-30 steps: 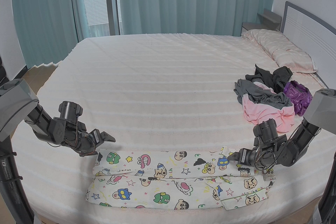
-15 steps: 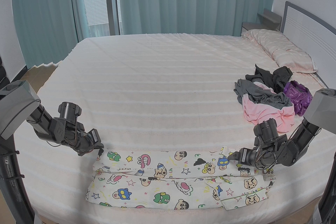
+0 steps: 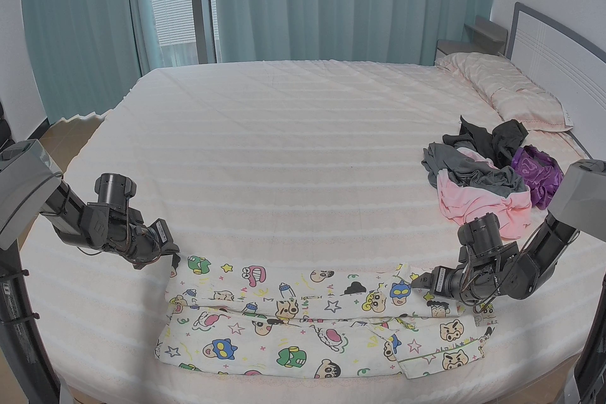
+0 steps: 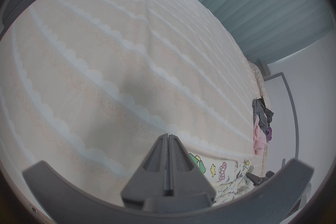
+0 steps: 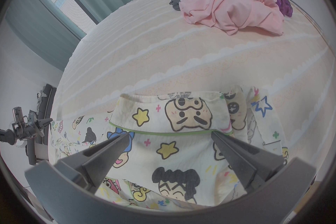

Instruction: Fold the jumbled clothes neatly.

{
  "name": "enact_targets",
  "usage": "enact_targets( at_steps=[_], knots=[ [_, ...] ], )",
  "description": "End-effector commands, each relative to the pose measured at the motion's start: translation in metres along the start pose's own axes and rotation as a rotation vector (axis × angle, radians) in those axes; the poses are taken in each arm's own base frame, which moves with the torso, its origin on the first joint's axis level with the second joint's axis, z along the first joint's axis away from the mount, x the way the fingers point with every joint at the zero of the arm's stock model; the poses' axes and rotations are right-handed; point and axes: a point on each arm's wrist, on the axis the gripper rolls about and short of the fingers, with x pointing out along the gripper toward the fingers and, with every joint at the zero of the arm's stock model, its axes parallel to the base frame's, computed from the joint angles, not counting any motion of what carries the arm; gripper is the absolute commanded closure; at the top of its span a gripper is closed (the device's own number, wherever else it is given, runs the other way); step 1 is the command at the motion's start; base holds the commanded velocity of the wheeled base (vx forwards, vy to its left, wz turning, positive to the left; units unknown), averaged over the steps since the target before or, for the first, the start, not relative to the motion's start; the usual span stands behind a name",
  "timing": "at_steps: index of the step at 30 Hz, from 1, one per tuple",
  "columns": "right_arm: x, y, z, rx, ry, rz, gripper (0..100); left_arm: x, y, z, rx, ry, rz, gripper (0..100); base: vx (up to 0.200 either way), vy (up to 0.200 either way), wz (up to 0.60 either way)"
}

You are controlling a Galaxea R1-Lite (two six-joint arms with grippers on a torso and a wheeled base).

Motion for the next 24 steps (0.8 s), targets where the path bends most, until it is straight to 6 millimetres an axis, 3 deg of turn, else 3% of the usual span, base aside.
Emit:
enact_targets(
  at_steps=[1,10,11,18,19,24],
  knots=[
    [0.000,0.000,0.000,0.000,0.001,-0.001,0,0.006,0.000,0.003,0.000,-0.002,-0.003,100,0.000,0.000,0.00],
    [0.000,0.001,0.003,0.038,-0.013,0.004,0,0.017,0.003,0.005,-0.005,0.009,0.002,100,0.000,0.000,0.00],
    [-0.001,0.001,0.004,0.049,-0.018,0.005,0,0.017,0.003,0.004,-0.006,0.009,0.002,0,0.000,0.000,0.00],
    [-0.017,0.004,0.011,0.073,-0.059,0.034,0,0.016,0.005,0.004,-0.013,0.012,0.006,0,0.000,0.000,0.00],
    [-0.030,0.004,0.014,0.077,-0.082,0.044,0,0.013,0.007,0.004,-0.040,0.012,0.008,0,0.000,0.000,0.00],
    [-0.055,-0.006,0.009,0.089,-0.107,0.039,0,-0.007,0.006,-0.005,-0.084,0.042,-0.036,0,0.000,0.000,0.00]
  ],
)
